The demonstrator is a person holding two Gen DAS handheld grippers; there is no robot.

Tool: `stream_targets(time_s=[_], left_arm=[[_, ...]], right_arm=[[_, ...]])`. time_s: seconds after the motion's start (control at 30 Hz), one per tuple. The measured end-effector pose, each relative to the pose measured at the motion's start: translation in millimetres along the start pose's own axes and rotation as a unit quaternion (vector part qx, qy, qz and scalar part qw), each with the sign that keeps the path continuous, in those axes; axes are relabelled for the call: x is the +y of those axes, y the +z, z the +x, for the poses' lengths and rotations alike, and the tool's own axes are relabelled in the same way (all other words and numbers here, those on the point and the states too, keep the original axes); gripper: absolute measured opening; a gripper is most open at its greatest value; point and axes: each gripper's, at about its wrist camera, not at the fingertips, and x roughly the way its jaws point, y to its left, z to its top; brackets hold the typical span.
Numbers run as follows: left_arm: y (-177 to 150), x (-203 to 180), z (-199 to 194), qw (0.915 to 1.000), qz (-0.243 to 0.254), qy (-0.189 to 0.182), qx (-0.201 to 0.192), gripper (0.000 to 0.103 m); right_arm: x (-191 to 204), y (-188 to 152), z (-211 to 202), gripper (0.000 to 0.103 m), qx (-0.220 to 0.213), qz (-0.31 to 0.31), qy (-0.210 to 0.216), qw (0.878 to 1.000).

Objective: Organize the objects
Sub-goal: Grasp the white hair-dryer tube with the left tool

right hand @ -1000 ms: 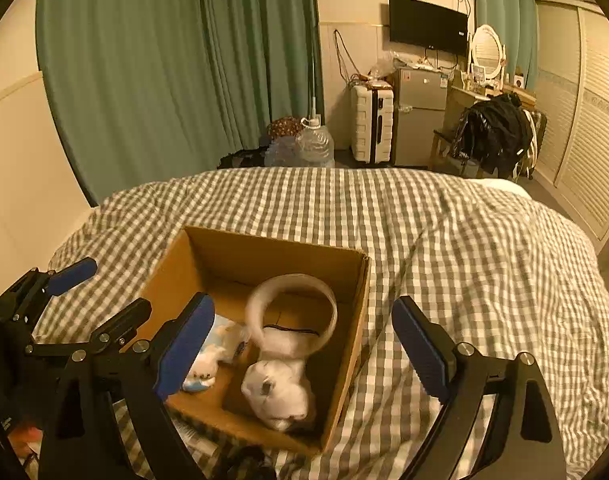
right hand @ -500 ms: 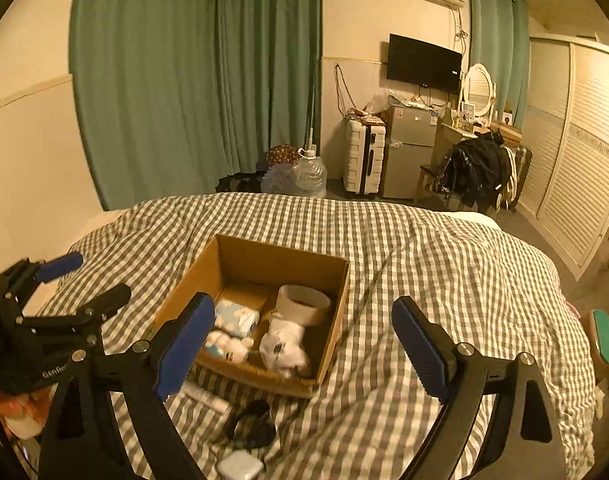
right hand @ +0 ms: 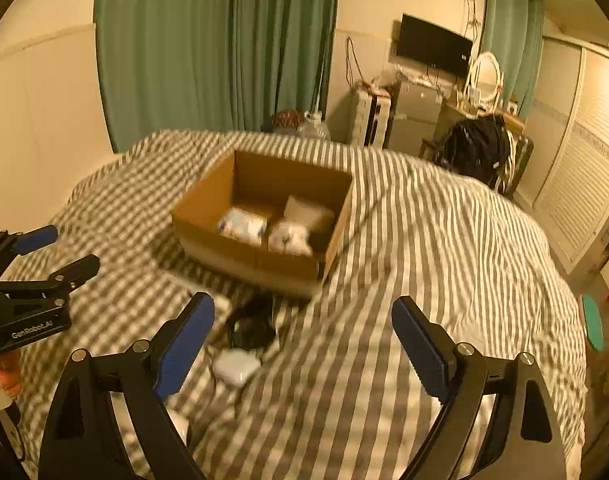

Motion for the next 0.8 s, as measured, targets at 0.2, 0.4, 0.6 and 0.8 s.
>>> stream_targets(time_s=[0.2, 0.4, 0.6, 0.8], left_arm=[[-48, -25, -3, 0.9989, 0.018, -0.035, 0.027, 0.084], [-95, -67, -4, 0.9899, 0.095, -0.086, 0.061, 0.084], [-115, -89, 13, 0.9773, 0.148, -0.112, 0.103, 0.084], [-112, -94, 29, 0.9709, 0.155, -0.139, 0.118, 0.072]], right_arm=[[0, -34, 2, 0.090, 0.026, 0.008, 0.003, 1.000], [-7, -53, -6, 0.090, 0.027, 0.040, 0.017, 0.999], [-9, -58, -18, 0.090, 0.018, 0.046, 0.016, 0.999], [-12, -60, -20, 0.090, 0.017, 0.050, 0.015, 0.998]])
